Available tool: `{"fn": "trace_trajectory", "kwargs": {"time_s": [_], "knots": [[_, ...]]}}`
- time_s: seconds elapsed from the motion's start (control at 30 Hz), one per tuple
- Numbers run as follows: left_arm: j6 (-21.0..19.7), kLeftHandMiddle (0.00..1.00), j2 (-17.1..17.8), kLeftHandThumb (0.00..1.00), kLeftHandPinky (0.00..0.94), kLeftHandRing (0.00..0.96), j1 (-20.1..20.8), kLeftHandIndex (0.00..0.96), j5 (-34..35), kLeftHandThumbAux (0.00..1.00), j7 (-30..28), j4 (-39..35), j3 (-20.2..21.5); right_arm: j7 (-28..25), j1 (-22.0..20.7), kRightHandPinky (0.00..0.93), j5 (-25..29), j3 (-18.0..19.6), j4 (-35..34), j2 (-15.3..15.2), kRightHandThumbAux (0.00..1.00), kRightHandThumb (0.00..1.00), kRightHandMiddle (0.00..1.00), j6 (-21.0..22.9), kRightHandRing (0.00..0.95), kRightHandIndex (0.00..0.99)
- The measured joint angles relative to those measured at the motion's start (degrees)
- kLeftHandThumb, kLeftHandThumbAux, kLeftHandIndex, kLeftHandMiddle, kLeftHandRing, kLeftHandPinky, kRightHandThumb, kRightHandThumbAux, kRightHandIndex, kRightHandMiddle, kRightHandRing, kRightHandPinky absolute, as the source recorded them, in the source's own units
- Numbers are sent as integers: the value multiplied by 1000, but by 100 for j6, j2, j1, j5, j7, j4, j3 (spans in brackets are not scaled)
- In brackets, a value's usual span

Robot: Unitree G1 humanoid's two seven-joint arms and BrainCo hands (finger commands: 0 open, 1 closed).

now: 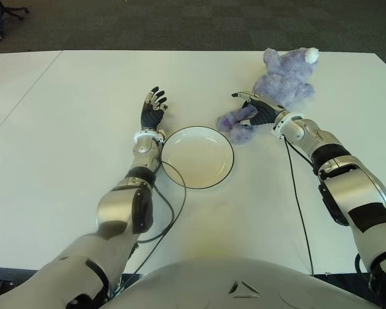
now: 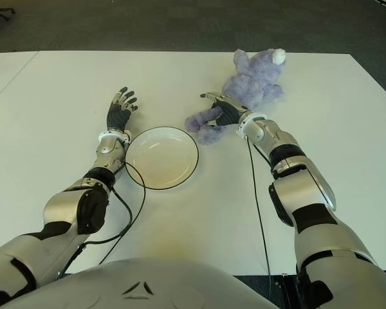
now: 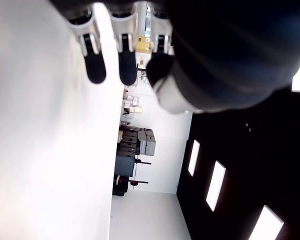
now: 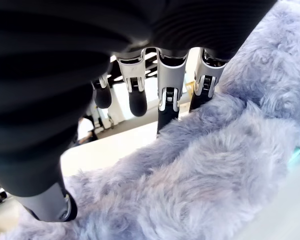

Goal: Put the doll into the plate.

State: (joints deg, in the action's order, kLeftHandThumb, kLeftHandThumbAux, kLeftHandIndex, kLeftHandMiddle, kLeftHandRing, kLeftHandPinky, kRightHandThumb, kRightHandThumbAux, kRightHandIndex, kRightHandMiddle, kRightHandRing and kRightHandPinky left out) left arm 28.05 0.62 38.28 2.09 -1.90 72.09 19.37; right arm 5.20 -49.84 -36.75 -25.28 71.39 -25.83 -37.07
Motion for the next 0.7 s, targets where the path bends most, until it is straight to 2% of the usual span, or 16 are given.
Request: {"fn": "trace_trajectory", "kwargs": {"time_s": [0.27, 0.37, 0.53, 0.7], "knots": [[0, 176, -1, 835, 203, 162, 0, 140, 20, 877, -50, 0, -9, 66, -102, 322, 1, -85, 252, 170, 747, 342, 177, 264, 270, 0], [0, 172, -1, 787, 200, 158, -2, 139, 16, 881, -49, 0, -17, 102, -102, 317, 8, -85, 292, 215, 763, 427, 185, 342, 273, 7], [-5, 169, -10, 777, 206, 157, -3, 131, 13, 870, -38, 2, -28, 180, -11, 284, 7, -97, 339, 280, 770, 519, 175, 525, 252, 15], [-12, 166, -16, 773, 205, 158, -5, 127, 23, 861, -38, 2, -19, 215, 92, 284, 25, -98, 339, 310, 777, 548, 175, 553, 247, 17]]}}
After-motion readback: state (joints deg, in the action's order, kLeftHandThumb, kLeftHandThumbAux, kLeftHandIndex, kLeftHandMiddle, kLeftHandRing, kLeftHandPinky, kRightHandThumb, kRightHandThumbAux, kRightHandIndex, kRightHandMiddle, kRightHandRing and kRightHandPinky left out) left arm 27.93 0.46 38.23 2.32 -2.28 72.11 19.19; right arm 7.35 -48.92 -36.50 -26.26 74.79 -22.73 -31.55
